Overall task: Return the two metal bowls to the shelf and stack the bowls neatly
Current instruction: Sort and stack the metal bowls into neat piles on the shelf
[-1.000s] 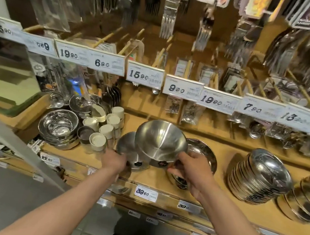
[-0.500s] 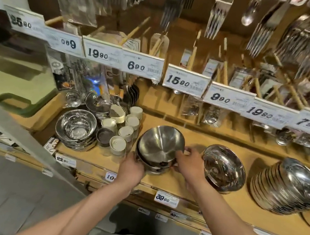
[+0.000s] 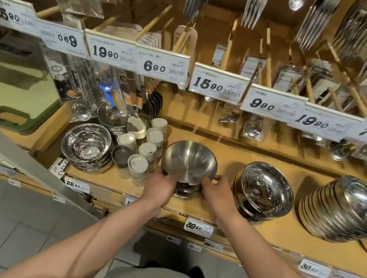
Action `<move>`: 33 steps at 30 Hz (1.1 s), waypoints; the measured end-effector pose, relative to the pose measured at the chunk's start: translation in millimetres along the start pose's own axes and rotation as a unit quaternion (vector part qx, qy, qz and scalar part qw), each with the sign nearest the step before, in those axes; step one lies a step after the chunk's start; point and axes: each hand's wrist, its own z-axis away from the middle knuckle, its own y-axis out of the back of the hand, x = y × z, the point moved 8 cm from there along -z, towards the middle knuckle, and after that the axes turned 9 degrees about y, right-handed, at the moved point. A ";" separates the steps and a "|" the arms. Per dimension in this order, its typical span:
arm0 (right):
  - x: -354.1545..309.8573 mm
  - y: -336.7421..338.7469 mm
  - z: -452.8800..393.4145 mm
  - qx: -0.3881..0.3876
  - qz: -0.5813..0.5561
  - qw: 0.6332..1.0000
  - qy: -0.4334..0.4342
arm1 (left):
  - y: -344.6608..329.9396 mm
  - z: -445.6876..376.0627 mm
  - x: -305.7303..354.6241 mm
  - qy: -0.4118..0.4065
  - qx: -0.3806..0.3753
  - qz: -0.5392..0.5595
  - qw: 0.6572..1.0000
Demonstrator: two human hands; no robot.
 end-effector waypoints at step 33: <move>-3.9 0.8 -22.0 -0.034 -0.049 0.997 0.046 | 2.1 -3.4 -2.8 0.026 0.033 -0.021 0.999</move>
